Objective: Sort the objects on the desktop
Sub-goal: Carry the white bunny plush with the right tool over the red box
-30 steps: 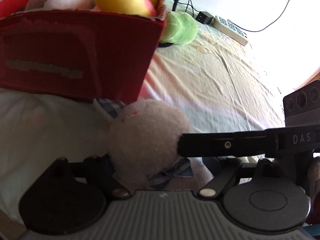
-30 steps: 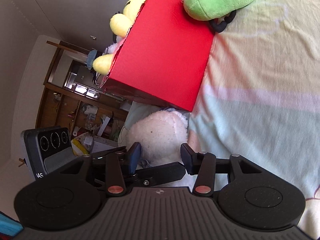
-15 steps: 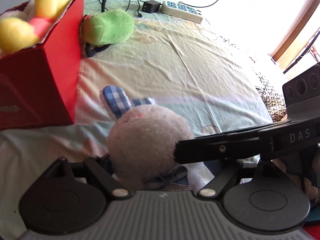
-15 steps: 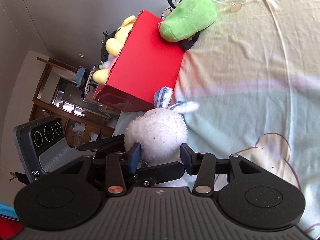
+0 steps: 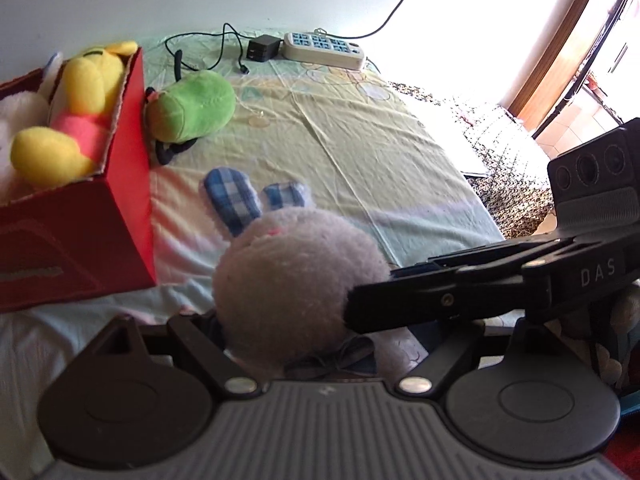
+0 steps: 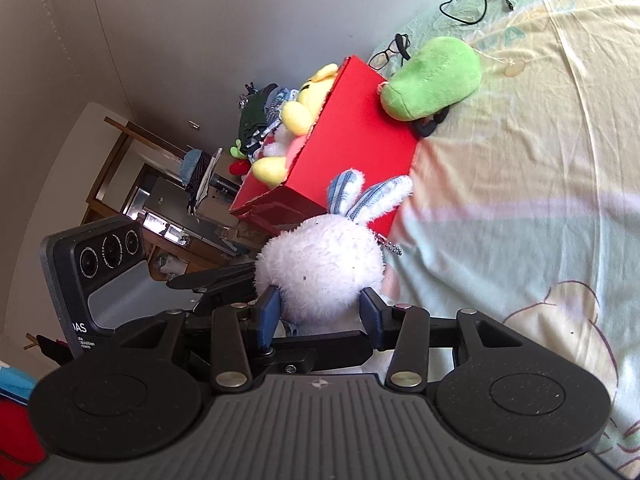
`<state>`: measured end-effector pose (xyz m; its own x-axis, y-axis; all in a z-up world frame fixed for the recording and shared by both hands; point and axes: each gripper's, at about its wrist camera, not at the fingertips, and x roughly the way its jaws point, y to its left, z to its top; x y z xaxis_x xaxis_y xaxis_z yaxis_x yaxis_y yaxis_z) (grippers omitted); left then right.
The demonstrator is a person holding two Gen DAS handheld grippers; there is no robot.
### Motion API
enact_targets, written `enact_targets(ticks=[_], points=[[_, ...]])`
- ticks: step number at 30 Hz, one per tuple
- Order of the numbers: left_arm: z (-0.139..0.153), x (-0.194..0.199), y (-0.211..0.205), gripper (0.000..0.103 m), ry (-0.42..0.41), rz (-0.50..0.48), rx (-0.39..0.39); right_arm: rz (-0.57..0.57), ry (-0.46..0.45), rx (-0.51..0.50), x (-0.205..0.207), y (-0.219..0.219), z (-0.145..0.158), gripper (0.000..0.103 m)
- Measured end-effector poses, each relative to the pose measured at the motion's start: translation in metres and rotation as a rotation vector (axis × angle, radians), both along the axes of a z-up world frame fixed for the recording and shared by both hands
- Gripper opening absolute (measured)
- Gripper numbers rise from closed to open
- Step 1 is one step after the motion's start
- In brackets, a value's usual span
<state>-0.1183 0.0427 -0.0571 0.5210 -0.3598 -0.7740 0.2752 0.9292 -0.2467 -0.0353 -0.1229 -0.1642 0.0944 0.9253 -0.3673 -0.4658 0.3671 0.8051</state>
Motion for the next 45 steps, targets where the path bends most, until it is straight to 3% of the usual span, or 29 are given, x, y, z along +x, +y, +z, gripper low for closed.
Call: enact_targets(ticks=[8,17,30,38,45], points=[[0.025,-0.007,0.046,0.087,-0.084,-0.066,-0.019,-0.028,-0.069,0.027,-0.009,0.037,0.026,0.047],[0.048,-0.015,0.125,0.089,-0.157,-0.126,-0.055,-0.07,-0.139,0.048,-0.023,0.108,0.054,0.047],[0.066,-0.005,0.228,0.09,-0.251,-0.139,-0.075,-0.139,-0.225,0.075,-0.024,0.207,0.076,0.047],[0.058,0.036,0.269,0.091,-0.24,-0.12,-0.127,-0.195,-0.266,0.027,0.004,0.254,0.084,0.048],[0.039,0.065,0.276,0.096,-0.204,-0.113,-0.104,-0.199,-0.279,-0.032,0.023,0.274,0.076,0.047]])
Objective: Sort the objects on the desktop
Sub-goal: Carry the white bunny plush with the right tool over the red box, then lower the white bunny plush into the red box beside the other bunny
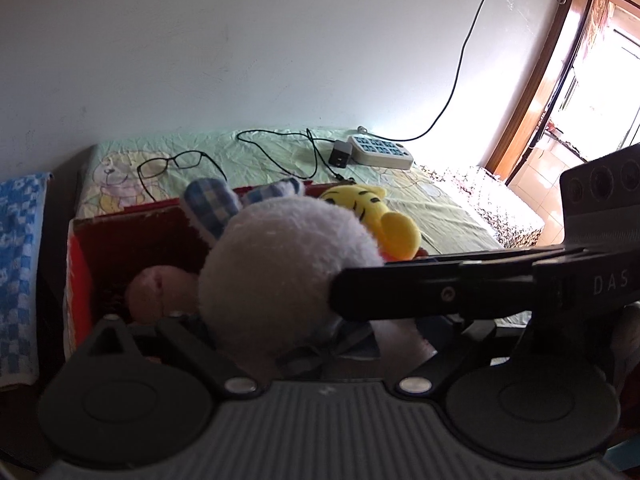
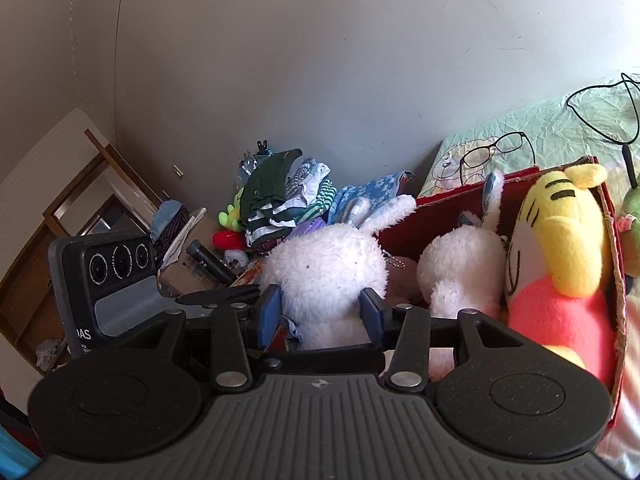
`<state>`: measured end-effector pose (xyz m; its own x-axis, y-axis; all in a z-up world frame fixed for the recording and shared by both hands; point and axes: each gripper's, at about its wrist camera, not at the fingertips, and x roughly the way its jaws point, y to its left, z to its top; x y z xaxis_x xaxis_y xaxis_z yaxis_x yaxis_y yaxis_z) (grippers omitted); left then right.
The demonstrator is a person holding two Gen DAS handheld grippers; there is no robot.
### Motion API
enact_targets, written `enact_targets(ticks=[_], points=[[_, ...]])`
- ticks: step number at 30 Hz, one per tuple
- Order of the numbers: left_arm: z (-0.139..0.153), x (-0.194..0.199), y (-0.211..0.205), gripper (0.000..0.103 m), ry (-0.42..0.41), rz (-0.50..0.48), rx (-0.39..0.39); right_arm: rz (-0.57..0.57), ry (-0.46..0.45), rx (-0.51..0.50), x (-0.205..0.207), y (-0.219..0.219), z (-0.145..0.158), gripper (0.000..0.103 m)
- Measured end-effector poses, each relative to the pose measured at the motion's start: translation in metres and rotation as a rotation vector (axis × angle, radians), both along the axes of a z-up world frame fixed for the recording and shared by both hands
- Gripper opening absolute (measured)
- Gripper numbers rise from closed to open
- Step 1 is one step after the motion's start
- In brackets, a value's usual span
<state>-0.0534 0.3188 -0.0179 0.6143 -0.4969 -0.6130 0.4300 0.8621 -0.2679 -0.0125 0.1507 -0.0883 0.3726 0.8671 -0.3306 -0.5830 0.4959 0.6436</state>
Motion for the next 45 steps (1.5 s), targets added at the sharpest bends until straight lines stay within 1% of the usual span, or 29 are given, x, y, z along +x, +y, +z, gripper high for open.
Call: enact_targets(ticks=[5,10,16,20,24,27,32,34,37,39,41,45], points=[[-0.009,0.019,0.008,0.097,0.029,0.012,-0.01,0.002,-0.03,-0.059,0.01,0.015,-0.002,0.047],[-0.02,0.039,0.009,0.098,0.061,0.01,0.0,-0.017,-0.023,-0.09,0.021,0.022,-0.007,0.046],[-0.037,0.056,-0.001,0.098,0.118,-0.009,0.055,-0.051,-0.012,-0.185,0.029,0.026,-0.015,0.044],[-0.041,0.06,-0.002,0.1,0.148,-0.012,0.052,-0.064,0.011,-0.21,0.034,0.025,-0.02,0.043],[-0.041,0.054,0.0,0.101,0.14,0.0,0.092,-0.061,0.044,-0.224,0.036,0.028,-0.024,0.043],[-0.038,0.045,0.007,0.101,0.124,0.017,0.094,-0.066,0.016,-0.259,0.032,0.035,-0.022,0.043],[-0.024,0.028,0.016,0.1,0.073,0.033,0.091,-0.095,-0.021,-0.305,0.032,0.043,-0.024,0.043],[-0.02,0.024,0.017,0.099,0.05,0.024,0.08,-0.096,-0.011,-0.305,0.035,0.045,-0.026,0.043],[-0.019,0.024,0.011,0.099,0.042,0.011,0.067,-0.107,-0.002,-0.3,0.037,0.044,-0.028,0.045],[-0.021,0.026,0.005,0.1,0.034,0.008,0.075,-0.115,0.004,-0.298,0.037,0.044,-0.027,0.046],[-0.024,0.03,0.0,0.1,0.029,0.014,0.098,-0.118,0.008,-0.278,0.035,0.039,-0.025,0.047],[-0.029,0.037,0.002,0.1,0.055,0.014,0.085,-0.146,0.031,-0.206,0.034,0.023,-0.02,0.048]])
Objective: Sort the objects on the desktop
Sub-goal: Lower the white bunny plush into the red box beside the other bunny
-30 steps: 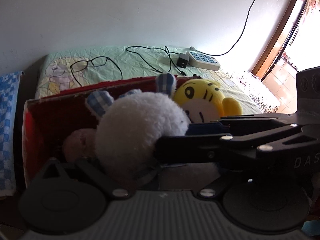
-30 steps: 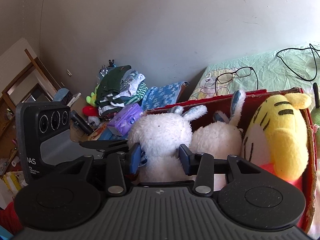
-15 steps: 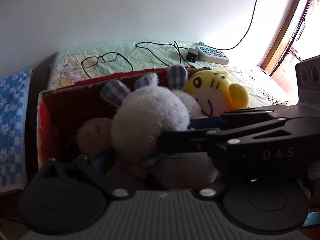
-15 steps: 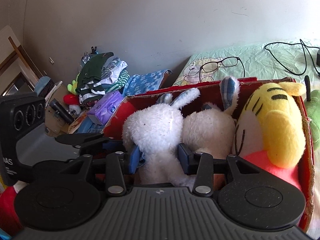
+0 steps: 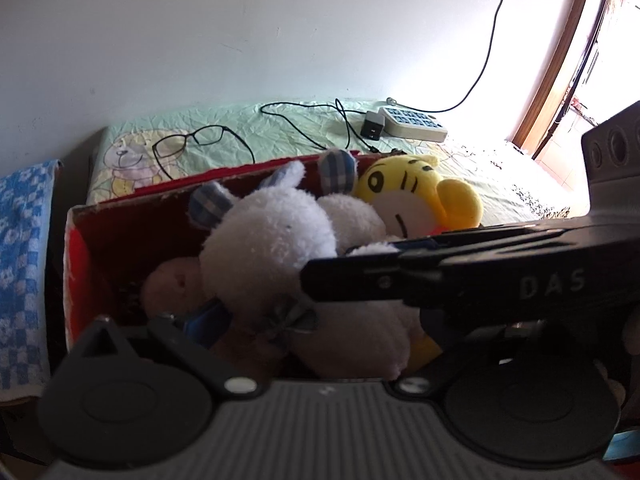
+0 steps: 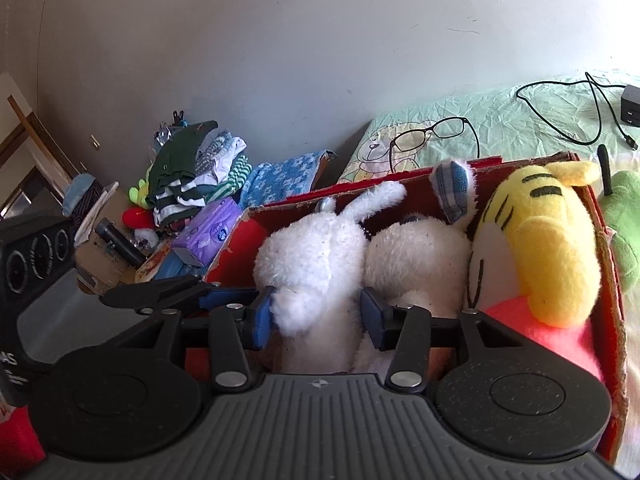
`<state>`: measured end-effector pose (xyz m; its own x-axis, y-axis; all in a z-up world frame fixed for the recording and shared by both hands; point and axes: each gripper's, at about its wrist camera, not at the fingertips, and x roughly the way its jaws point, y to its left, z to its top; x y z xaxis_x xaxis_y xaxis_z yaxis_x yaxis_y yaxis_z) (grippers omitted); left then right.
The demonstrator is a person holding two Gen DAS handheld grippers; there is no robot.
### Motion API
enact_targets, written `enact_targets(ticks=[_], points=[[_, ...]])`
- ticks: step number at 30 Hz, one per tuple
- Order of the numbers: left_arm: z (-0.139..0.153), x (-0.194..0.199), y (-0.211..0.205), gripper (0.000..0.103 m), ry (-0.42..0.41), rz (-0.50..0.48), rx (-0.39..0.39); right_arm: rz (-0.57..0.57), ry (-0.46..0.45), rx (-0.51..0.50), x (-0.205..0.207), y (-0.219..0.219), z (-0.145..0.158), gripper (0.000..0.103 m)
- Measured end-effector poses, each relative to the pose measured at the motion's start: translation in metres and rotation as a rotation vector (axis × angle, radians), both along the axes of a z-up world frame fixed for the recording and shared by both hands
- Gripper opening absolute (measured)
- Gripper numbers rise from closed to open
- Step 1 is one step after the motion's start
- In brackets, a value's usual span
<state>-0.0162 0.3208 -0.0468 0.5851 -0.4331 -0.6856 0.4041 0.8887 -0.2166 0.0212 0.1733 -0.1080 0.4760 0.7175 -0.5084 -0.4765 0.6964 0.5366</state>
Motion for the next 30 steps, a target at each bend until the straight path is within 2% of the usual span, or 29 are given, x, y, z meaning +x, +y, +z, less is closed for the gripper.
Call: enact_targets(ticks=[4,5,9,13,15,21,25,30], points=[[-0.006,0.007,-0.001,0.1,0.028,-0.007,-0.009,-0.04,0.0,0.065,-0.001,-0.014,0.003,0.046],[-0.007,0.008,-0.003,0.1,0.032,-0.012,-0.006,-0.046,-0.001,0.071,0.0,-0.014,0.003,0.041],[-0.013,0.013,-0.01,0.103,0.053,-0.025,0.031,-0.035,0.015,0.05,0.002,-0.006,0.0,0.026],[-0.014,0.013,-0.006,0.103,0.065,-0.018,0.011,-0.056,0.03,-0.016,0.005,-0.002,-0.006,0.023],[-0.012,0.012,-0.004,0.102,0.064,-0.014,0.01,-0.071,0.046,-0.022,0.008,-0.003,-0.01,0.015],[-0.004,0.004,0.004,0.101,0.037,0.012,0.022,-0.076,0.06,0.021,0.01,-0.011,-0.013,0.014],[0.006,-0.004,0.006,0.101,0.012,-0.008,0.01,-0.081,0.062,0.037,0.01,-0.013,-0.013,0.014],[0.0,0.003,-0.004,0.101,0.004,-0.014,0.051,-0.095,0.059,0.09,0.008,-0.02,-0.012,0.019]])
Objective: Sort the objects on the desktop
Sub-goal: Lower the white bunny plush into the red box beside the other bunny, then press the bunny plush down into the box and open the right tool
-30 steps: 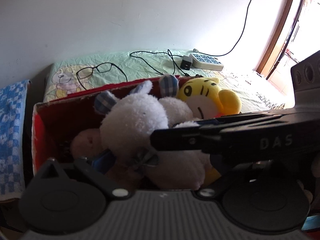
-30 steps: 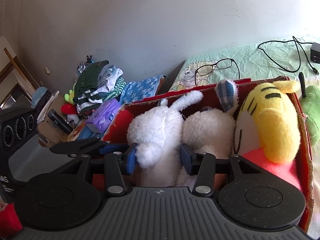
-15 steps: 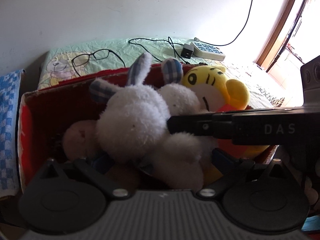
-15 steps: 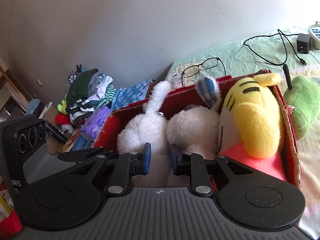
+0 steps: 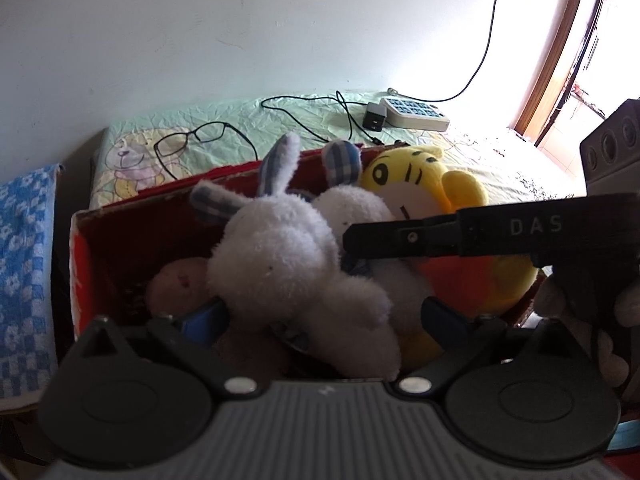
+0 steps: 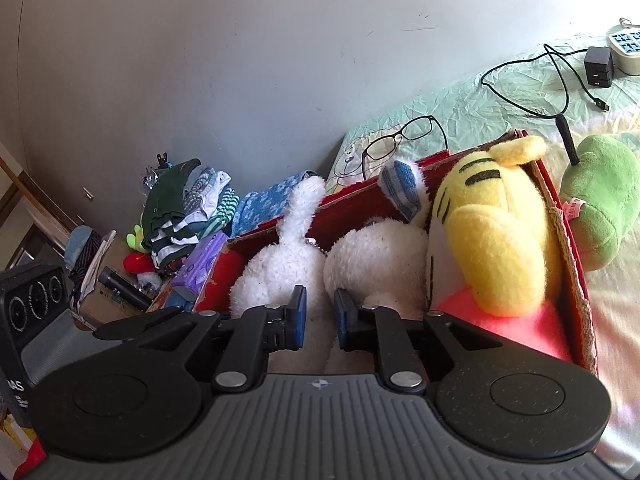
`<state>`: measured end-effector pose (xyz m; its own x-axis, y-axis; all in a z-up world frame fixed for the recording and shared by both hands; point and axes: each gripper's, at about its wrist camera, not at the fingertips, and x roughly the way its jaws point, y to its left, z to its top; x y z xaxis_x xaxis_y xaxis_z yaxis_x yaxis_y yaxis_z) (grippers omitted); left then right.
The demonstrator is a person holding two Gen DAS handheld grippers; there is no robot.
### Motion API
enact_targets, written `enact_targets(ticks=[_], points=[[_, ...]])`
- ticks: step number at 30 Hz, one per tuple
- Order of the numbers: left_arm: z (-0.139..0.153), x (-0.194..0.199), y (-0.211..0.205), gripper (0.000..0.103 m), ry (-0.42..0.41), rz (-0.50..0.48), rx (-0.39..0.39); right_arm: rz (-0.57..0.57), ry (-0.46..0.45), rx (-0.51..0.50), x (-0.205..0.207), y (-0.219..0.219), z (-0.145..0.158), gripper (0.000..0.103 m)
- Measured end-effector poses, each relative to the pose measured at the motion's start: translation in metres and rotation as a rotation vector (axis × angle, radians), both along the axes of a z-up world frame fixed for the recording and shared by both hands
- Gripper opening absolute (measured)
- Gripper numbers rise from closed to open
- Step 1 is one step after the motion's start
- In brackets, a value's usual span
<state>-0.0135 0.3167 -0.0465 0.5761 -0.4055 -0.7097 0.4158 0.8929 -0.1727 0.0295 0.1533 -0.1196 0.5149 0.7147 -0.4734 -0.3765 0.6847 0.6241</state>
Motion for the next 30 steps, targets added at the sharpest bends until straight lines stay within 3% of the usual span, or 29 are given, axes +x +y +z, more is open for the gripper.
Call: enact_targets(ticks=[19,30], points=[[-0.009,0.033,0.001,0.103,0.081,0.016,-0.062,0.013,-0.01,0.015,0.001,-0.001,-0.001,0.02],[-0.006,0.03,-0.008,0.103,0.105,0.066,0.008,0.009,-0.012,-0.023,0.002,-0.003,-0.008,0.015]])
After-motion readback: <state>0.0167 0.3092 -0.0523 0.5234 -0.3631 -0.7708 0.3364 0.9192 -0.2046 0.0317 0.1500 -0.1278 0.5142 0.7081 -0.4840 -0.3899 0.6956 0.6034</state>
